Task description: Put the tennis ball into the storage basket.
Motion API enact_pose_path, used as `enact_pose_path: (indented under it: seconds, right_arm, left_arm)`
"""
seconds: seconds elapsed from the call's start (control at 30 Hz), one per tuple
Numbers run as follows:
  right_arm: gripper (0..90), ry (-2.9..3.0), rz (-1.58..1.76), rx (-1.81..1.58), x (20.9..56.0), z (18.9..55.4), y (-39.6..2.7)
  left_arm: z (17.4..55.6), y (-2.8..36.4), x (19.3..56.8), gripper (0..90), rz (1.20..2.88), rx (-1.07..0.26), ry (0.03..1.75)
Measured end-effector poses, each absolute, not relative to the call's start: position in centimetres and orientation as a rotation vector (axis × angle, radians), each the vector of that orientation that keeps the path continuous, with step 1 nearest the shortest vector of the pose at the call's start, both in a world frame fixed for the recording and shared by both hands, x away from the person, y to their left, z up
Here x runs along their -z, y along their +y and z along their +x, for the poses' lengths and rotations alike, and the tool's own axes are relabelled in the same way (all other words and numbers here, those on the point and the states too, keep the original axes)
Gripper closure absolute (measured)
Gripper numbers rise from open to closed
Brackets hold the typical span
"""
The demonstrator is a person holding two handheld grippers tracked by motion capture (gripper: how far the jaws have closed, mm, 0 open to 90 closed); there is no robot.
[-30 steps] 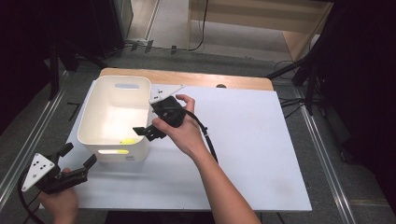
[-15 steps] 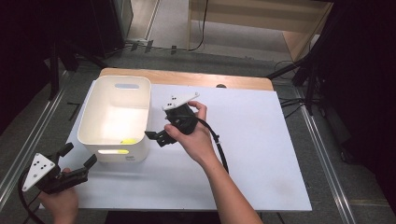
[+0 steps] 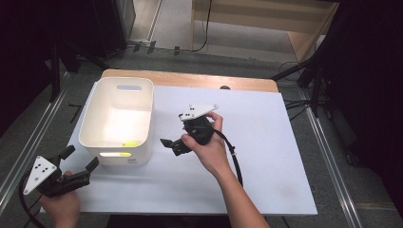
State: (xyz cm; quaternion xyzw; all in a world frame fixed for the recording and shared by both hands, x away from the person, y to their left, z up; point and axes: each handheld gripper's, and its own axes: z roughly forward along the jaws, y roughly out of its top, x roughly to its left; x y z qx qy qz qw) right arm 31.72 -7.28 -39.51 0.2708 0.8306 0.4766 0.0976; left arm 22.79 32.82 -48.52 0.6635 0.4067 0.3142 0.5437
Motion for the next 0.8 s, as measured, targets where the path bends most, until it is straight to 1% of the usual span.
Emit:
enact_pose_path:
  seconds: [0.8]
  right_arm:
    - [0.0, 2.36, 0.899, -1.407, 41.7, 29.9, -12.9]
  left_arm:
    - [22.8, 32.7, 48.5, 7.9, 1.586, -0.754, 0.962]
